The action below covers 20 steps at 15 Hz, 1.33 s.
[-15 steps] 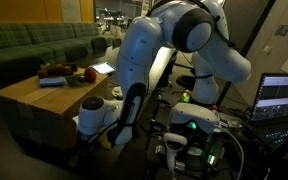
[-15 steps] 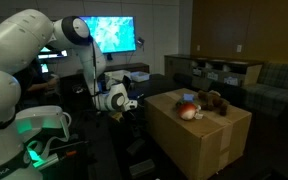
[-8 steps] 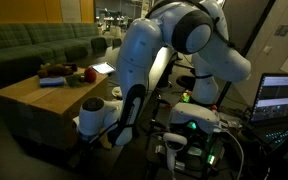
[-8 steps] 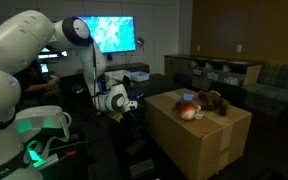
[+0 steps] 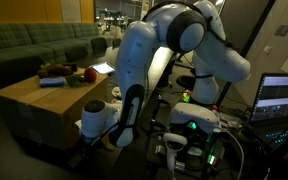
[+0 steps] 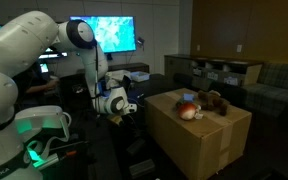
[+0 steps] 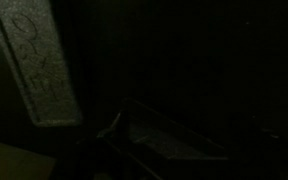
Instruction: Place the plastic and the towel from the box onto the table. Move the brown and red toys onto the box. Transfer the black object on the right of the box to the table. Put the blue object from the table onto the box. Pick up the black object from the box and position it on the table. Lastly, take the black object from the left side of the table and place it on the box.
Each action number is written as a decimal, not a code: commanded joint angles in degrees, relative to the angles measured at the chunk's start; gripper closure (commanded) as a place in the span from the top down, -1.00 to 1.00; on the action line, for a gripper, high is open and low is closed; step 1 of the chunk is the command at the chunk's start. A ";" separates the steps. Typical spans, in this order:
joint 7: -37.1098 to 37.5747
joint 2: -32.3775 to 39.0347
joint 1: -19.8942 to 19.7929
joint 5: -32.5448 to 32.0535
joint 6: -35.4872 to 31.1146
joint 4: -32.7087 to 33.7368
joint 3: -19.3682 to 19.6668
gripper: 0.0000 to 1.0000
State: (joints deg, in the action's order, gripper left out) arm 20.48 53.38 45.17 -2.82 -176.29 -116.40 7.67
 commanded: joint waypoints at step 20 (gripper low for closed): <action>-12.59 3.09 -16.82 0.40 -3.97 2.98 -11.70 -0.30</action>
State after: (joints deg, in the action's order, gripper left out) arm 10.24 55.20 30.86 -2.82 -179.28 -114.48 -1.79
